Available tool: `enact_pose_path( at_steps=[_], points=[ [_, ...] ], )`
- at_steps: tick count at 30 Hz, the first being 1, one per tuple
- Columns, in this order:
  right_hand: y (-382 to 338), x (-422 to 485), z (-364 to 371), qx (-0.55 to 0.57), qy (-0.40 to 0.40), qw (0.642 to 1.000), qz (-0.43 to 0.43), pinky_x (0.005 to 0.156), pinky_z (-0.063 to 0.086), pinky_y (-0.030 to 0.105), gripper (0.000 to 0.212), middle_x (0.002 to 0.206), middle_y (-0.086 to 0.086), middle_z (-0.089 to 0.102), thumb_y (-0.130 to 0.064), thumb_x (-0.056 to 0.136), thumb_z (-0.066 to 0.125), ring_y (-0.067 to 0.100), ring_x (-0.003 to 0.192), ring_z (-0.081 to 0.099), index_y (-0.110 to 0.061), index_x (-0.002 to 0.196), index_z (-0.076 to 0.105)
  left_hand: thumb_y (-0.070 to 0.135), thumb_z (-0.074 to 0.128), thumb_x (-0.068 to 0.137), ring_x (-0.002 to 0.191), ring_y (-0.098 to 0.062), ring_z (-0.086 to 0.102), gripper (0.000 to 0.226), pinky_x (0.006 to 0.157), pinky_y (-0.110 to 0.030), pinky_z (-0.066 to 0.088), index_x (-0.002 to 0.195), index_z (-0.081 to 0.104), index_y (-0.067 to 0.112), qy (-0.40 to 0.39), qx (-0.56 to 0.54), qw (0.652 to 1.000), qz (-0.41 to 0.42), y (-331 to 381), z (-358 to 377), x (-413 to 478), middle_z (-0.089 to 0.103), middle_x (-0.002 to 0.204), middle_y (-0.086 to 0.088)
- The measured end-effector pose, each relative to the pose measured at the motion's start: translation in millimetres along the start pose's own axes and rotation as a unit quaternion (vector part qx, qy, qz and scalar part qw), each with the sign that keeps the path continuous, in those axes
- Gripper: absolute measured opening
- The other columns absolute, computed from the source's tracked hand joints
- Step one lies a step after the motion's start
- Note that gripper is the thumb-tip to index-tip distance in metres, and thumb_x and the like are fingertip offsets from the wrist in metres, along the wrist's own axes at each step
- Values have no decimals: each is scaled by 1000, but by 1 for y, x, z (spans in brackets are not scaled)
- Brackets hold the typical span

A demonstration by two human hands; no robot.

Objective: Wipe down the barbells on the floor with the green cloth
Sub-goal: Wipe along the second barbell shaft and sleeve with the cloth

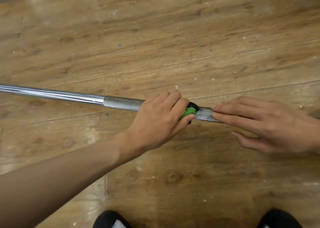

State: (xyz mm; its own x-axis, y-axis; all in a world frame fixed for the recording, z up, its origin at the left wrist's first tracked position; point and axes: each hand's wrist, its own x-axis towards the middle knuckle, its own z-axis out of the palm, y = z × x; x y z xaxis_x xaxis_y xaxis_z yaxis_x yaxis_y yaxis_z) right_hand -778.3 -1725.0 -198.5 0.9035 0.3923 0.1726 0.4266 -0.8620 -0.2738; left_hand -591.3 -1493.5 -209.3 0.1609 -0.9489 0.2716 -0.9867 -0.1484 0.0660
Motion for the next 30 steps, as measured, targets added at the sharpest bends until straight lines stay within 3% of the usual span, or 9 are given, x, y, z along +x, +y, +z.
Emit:
enact_pose_path(
  at_steps=[4, 7, 12, 16, 20, 24, 30],
  points=[
    [1, 5, -1, -12, -33, 999, -37, 95, 59, 47, 57, 152, 16, 53, -26, 99, 56, 34, 127, 60, 0, 150, 51, 52, 31, 112, 68, -25, 59, 61, 51, -36, 43, 97, 68, 6, -6, -12, 1000, 15, -10, -8, -4, 64, 88, -7],
    [1, 14, 1, -15, -43, 997, -57, 90, 60, 46, 56, 151, 19, 53, -23, 99, 56, 34, 124, 61, 0, 149, 50, 54, 38, 110, 65, -23, 58, 56, 51, -36, 42, 93, 67, 9, -7, -24, 1000, 9, -11, -12, -10, 63, 84, -4],
    [-18, 13, 8, 9, -37, 998, -59, 104, 54, 42, 56, 152, 18, 52, -23, 99, 56, 31, 132, 58, 0, 150, 51, 51, 43, 108, 68, -23, 60, 50, 55, -34, 42, 92, 67, 10, -5, -12, 1000, 12, -4, -15, -24, 65, 86, -3],
    [-38, 4, 15, -3, -31, 998, -49, 102, 57, 42, 51, 155, 17, 50, -19, 101, 48, 30, 138, 54, -2, 149, 52, 48, 46, 107, 72, -25, 63, 48, 58, -40, 51, 99, 70, 8, -15, -34, 999, 16, 3, -18, -41, 69, 94, -5],
    [-56, -2, 26, -9, -42, 998, -35, 89, 62, 45, 66, 162, 17, 40, -4, 95, 63, 33, 141, 50, -5, 157, 39, 50, 48, 106, 69, -24, 62, 46, 57, -36, 47, 100, 71, 10, -33, -16, 999, 13, 20, -18, -49, 67, 91, -4],
    [-69, -5, 27, -18, -51, 998, -28, 93, 60, 47, 81, 163, 16, 39, -8, 88, 76, 32, 143, 50, -6, 158, 37, 48, 46, 105, 69, -23, 61, 44, 54, -37, 49, 95, 69, 13, -34, 34, 999, 2, 39, -12, -53, 65, 87, -5],
    [-75, -10, 27, -17, -43, 999, -27, 90, 60, 47, 74, 163, 13, 39, -6, 88, 76, 30, 142, 51, -7, 155, 45, 58, 45, 107, 62, -22, 56, 53, 49, -36, 47, 95, 68, 12, -62, -17, 995, 70, 6, -25, -66, 61, 83, -4]
  ],
)
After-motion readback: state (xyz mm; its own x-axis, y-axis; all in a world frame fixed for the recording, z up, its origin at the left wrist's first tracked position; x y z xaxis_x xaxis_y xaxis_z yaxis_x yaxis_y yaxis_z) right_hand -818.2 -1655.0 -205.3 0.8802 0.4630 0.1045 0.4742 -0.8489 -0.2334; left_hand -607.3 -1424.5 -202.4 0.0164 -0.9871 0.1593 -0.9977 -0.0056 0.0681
